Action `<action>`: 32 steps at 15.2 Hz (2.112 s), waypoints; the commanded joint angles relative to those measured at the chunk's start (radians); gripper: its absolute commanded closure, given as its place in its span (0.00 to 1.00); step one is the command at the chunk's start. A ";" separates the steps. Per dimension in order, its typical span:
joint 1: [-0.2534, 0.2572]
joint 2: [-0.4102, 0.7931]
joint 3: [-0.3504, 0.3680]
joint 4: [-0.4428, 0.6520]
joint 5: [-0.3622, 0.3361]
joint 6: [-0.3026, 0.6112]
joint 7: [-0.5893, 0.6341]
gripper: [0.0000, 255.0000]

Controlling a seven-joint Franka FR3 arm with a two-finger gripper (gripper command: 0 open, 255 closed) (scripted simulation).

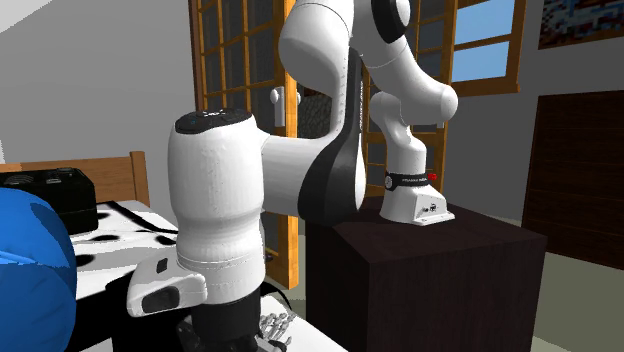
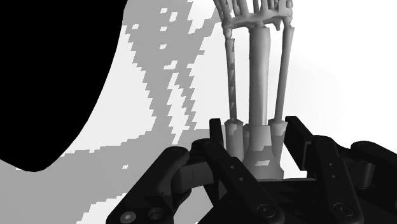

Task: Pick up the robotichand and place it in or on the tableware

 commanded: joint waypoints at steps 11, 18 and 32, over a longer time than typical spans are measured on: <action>-0.011 -0.067 0.015 -0.029 0.013 -0.039 -0.010 1.00; -0.024 -0.141 0.032 -0.052 0.031 -0.089 -0.023 1.00; -0.109 -0.257 0.042 -0.092 0.065 -0.154 -0.124 1.00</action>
